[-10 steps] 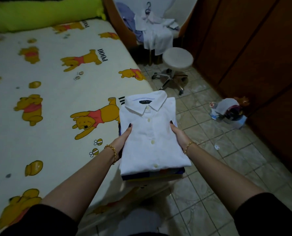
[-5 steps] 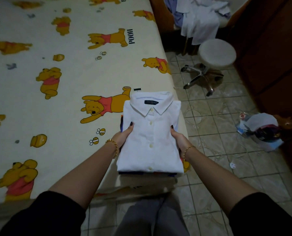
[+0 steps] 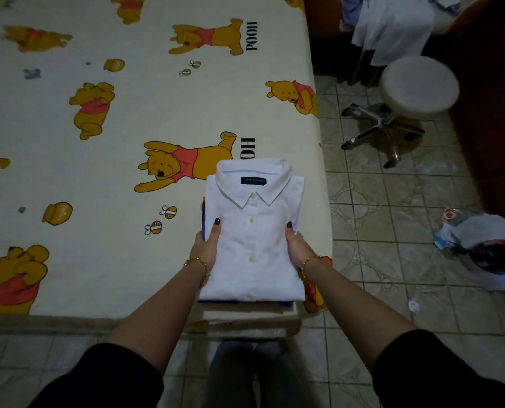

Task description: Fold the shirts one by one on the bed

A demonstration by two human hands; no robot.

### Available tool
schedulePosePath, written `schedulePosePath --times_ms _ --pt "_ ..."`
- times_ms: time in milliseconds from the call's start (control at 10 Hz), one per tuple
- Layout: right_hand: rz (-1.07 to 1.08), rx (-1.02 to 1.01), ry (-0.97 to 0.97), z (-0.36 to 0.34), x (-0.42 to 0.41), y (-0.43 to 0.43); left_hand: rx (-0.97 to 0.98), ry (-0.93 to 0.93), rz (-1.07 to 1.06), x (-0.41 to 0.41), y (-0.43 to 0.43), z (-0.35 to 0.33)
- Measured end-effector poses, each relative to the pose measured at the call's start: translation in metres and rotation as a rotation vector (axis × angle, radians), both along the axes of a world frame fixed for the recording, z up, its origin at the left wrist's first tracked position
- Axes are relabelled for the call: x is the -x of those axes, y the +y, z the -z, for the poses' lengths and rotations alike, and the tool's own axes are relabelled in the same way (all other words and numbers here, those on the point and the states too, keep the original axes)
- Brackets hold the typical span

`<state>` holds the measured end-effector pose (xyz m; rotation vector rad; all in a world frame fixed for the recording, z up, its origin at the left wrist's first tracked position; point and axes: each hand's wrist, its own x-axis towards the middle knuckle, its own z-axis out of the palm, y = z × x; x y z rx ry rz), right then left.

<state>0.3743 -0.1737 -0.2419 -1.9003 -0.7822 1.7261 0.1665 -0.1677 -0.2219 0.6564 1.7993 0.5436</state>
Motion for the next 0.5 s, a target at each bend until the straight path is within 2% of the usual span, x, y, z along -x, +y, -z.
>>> schedulePosePath --times_ms 200,300,400,500 --pt "-0.045 0.032 -0.050 0.003 -0.003 0.002 0.036 0.040 0.021 0.001 0.001 0.004" --pt "-0.134 0.120 -0.126 0.000 -0.012 0.000 0.094 0.088 0.052 0.003 0.001 -0.006" --pt "-0.195 0.117 -0.214 -0.014 -0.021 -0.003 0.133 0.162 0.068 0.006 0.000 -0.029" --pt "-0.152 0.062 -0.225 -0.035 -0.029 -0.013 0.108 0.207 0.053 0.013 -0.005 -0.057"
